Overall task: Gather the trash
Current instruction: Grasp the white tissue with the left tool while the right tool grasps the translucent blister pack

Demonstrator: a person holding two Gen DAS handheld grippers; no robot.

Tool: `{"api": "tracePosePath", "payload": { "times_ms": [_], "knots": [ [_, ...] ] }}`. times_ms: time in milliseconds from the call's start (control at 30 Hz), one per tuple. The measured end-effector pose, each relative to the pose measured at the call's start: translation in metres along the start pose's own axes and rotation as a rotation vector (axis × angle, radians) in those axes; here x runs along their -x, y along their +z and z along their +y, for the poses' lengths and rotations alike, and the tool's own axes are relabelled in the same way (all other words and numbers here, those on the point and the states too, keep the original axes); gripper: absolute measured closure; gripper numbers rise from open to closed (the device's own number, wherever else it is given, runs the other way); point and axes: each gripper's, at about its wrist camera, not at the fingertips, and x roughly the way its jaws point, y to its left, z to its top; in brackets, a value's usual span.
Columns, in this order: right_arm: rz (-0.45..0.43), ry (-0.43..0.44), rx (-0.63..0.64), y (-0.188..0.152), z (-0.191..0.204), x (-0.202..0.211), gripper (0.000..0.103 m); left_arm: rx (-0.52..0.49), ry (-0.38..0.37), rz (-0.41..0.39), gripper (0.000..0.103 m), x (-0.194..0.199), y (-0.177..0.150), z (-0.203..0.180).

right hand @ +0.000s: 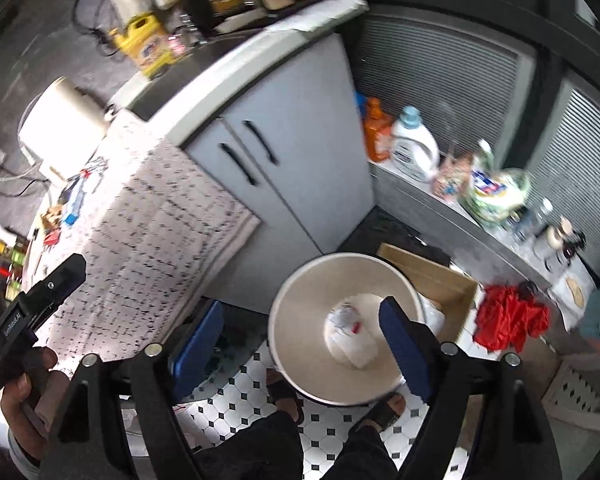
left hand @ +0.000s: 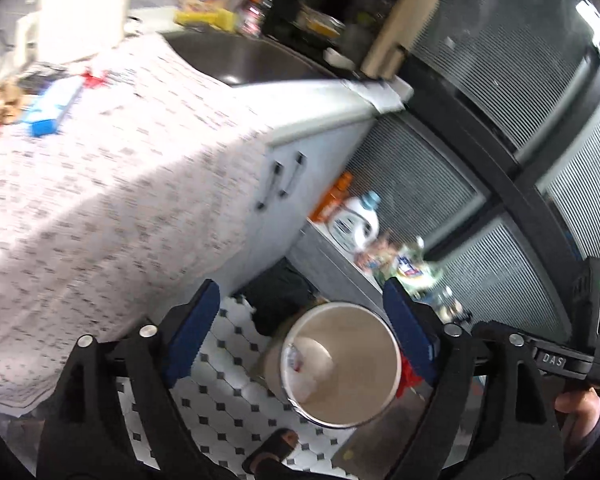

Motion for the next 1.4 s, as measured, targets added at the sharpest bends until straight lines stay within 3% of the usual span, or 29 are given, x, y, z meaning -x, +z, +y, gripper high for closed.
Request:
{"api": "tracePosePath", "payload": {
  "times_ms": [400, 900, 1200, 1400],
  "knots": [
    [-0.061, 0.078, 0.125, 0.029, 0.117, -0.013, 0.008, 0.131, 0.16, -0.14, 0.018, 0.074, 0.031, 0.114],
    [-0.039, 0.141, 0.29, 0.047, 0.26, -0.058, 0.008, 0.336, 0.314, -0.27, 0.018, 0.143, 0.039, 0.266],
    [-0.052, 0.139, 0.342, 0.063, 0.326, -0.09, 0.008, 0.386, 0.367, -0.266, 0.018, 0.152, 0.04, 0.333],
    [-0.068, 0.113, 0.363, 0.086, 0.36, -0.121, 0.011, 0.388, 0.39, -0.204, 0.018, 0.139, 0.047, 0.368]
  ]
}}
